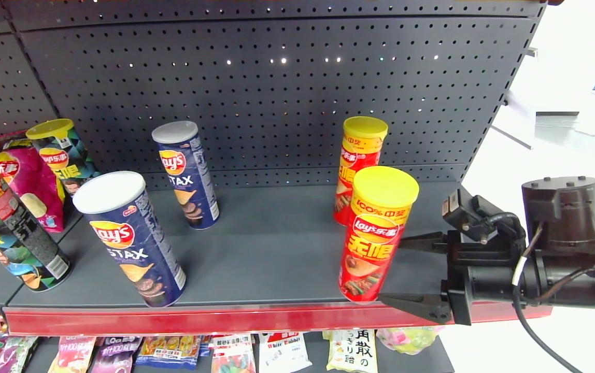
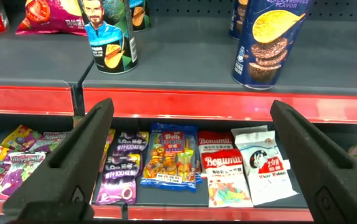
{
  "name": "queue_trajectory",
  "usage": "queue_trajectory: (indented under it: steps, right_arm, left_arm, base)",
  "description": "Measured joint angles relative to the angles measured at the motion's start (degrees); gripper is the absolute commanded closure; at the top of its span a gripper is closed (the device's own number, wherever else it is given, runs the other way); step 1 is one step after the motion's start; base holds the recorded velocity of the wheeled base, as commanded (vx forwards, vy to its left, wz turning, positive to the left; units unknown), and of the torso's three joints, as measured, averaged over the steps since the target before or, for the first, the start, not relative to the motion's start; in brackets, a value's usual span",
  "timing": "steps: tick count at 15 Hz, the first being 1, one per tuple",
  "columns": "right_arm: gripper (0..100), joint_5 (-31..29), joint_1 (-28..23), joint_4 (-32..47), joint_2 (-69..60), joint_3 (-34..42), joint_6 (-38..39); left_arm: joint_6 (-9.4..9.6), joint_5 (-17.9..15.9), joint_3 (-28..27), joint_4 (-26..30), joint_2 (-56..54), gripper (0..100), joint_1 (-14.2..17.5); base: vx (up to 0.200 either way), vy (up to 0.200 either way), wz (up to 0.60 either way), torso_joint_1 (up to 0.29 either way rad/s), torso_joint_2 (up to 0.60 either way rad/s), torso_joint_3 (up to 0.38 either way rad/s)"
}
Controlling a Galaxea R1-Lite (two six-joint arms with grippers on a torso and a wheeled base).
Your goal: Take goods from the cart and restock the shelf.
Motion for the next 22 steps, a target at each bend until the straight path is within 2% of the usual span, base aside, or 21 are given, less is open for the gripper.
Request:
queue_trajectory:
  steps: [22]
  right_arm:
    - [0, -1.6, 0.96, -0.29, 7.75, -7.91, 0.85]
  left_arm:
    - [0.0, 0.0, 0.0, 0.0, 0.0, 0, 0.0]
  base:
    - [0.0, 0.0, 0.0, 0.0, 0.0, 0.0]
